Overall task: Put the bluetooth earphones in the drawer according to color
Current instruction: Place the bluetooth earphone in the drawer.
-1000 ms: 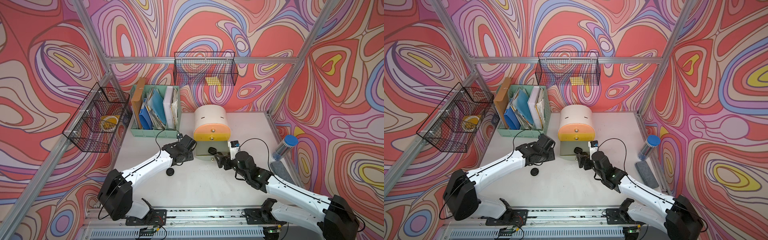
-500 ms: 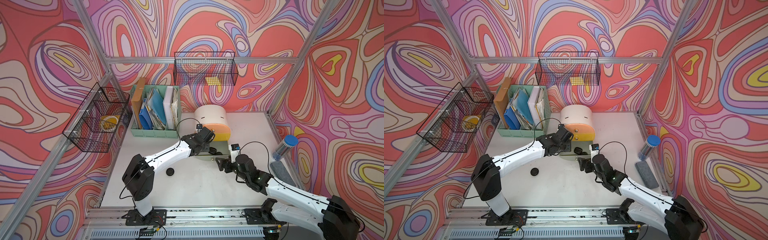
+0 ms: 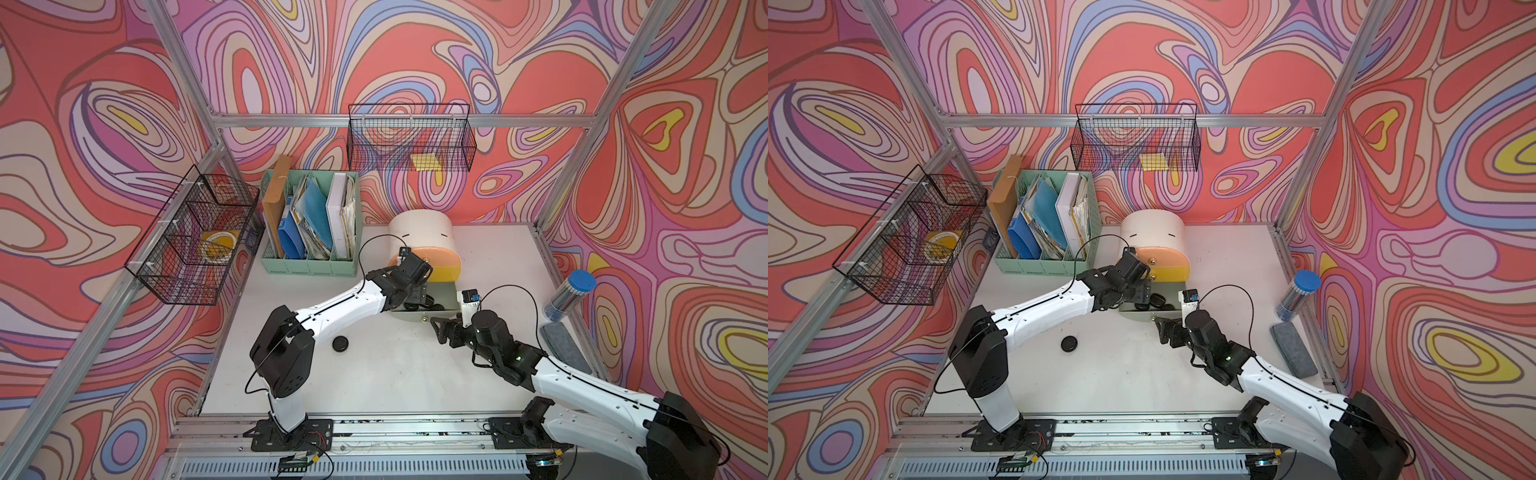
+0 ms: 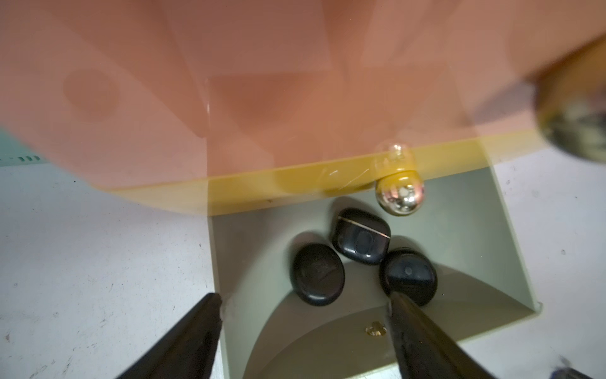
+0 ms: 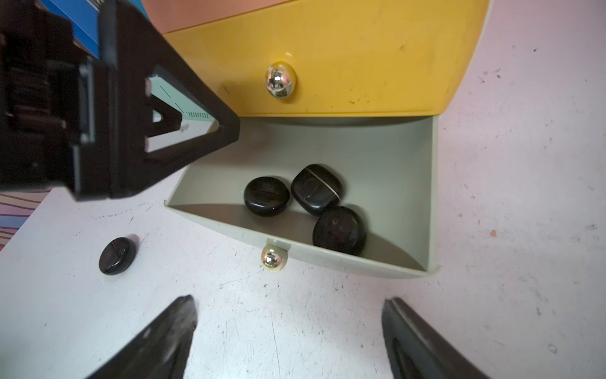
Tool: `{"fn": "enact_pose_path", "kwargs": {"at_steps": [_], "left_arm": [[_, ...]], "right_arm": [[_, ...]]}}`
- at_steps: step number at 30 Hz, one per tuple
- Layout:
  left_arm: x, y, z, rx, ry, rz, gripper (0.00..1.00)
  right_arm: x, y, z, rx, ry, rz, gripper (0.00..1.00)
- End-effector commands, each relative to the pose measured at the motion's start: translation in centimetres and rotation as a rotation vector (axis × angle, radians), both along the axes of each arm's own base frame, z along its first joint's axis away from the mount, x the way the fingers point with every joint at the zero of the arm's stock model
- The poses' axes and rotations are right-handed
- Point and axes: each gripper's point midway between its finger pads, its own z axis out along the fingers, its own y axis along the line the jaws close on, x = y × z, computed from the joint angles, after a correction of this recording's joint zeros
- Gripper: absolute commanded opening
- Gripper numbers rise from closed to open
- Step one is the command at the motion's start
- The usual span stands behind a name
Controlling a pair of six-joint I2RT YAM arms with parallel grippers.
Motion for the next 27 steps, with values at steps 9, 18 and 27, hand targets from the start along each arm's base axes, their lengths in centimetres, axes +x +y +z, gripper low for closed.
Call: {"fn": "enact_pose_path", "kwargs": {"at_steps": [9,18,27], "left_arm": [[-4.0,4.7,3.4,-0.034,-0.056,-0.014,0.98],[-8.1,11.9,-1.9,-0.04,0.032,0.144,0.98],[-11.3,17.7,-7.6,-0.006,0.148,0.268,0.98]], "right_arm": [[-0.7,0.8,0.1,0.065,0.0,0.049,0.93],[-1.3,1.7,-0.4,0.091,0.016,0.103,0.93],[-1.7,1.6,-0.3,0.089,0.024,0.116,0.93]]}}
